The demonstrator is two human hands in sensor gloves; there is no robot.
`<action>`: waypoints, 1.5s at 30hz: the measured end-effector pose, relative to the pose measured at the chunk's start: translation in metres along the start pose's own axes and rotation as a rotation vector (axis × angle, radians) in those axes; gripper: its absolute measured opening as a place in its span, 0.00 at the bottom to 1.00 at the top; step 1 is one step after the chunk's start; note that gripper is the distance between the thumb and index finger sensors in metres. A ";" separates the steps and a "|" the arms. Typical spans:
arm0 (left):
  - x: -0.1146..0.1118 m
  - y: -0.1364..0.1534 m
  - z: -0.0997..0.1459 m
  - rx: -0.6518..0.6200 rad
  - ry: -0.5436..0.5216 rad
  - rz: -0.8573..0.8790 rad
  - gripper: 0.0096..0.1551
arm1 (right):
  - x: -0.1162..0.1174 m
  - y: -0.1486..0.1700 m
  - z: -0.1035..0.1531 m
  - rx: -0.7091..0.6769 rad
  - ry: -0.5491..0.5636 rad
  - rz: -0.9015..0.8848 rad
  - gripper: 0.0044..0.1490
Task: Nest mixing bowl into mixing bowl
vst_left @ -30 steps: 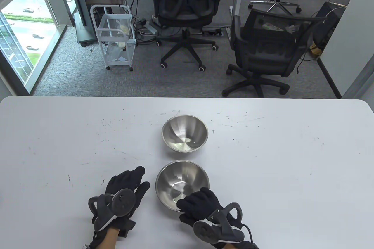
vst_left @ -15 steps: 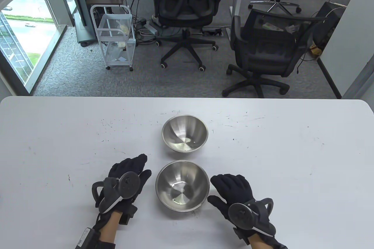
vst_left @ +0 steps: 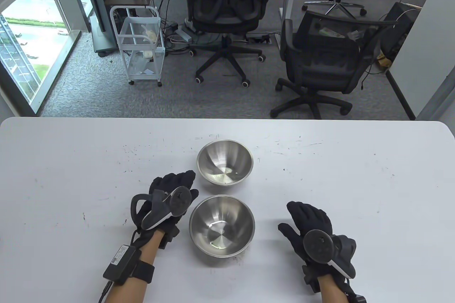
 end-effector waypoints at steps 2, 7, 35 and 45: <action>-0.001 -0.008 -0.007 -0.016 0.004 -0.028 0.37 | 0.001 0.000 -0.001 -0.002 -0.003 0.004 0.44; -0.006 -0.029 -0.027 -0.063 -0.013 -0.156 0.34 | -0.001 0.000 -0.001 -0.007 -0.002 -0.002 0.43; -0.017 -0.044 -0.044 -0.162 -0.239 -0.315 0.21 | -0.001 0.005 -0.004 0.000 -0.021 -0.039 0.43; 0.013 -0.017 -0.028 -0.140 -0.319 -0.233 0.21 | -0.002 0.006 -0.004 0.006 -0.013 -0.040 0.43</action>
Point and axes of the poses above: the tracker on the back of each hand, its own y axis roughly to the little-finger side, its own z axis roughly from the fingertips to the wrist, x = y × z, the point moved 1 cm from there along -z, roughly from the wrist to the fingertips, and after that the axes turned 12 degrees about x, right-handed, at the moved point
